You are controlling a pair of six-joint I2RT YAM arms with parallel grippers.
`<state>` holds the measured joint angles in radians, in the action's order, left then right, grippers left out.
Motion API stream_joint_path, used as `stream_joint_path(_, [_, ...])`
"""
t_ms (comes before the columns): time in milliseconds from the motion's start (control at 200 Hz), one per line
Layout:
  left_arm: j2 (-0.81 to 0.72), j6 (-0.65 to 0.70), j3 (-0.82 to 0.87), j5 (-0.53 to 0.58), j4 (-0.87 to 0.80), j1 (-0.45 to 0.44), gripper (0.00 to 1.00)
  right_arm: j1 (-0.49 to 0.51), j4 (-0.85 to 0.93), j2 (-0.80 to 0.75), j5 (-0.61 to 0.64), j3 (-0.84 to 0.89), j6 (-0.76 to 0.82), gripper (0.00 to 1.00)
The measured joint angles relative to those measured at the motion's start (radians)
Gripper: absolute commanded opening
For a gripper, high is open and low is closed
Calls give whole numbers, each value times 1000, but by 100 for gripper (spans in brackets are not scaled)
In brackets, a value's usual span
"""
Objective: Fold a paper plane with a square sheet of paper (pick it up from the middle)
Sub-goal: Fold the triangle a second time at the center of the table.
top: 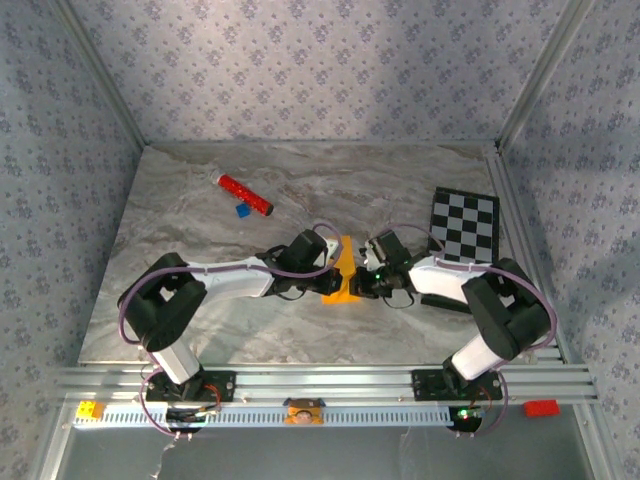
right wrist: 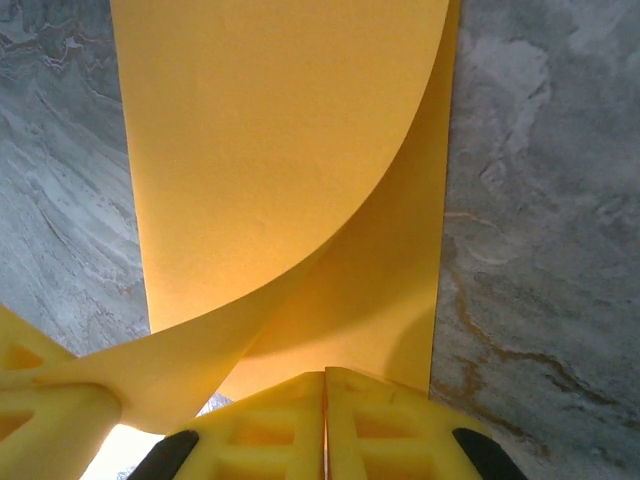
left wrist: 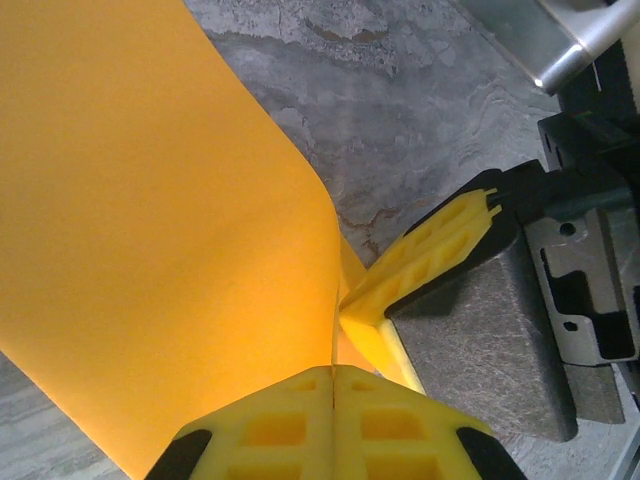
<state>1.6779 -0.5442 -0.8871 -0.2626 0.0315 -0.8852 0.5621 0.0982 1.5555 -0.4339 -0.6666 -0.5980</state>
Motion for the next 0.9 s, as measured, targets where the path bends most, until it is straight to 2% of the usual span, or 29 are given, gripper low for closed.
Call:
stream_joint_path(485, [33,11,-11,2,-21,49,1,1,49,41,5,-43,46,5])
stream_joint_path(900, [64,58,-69,64,-96,59,2,1,88,55,4,-71,88,5])
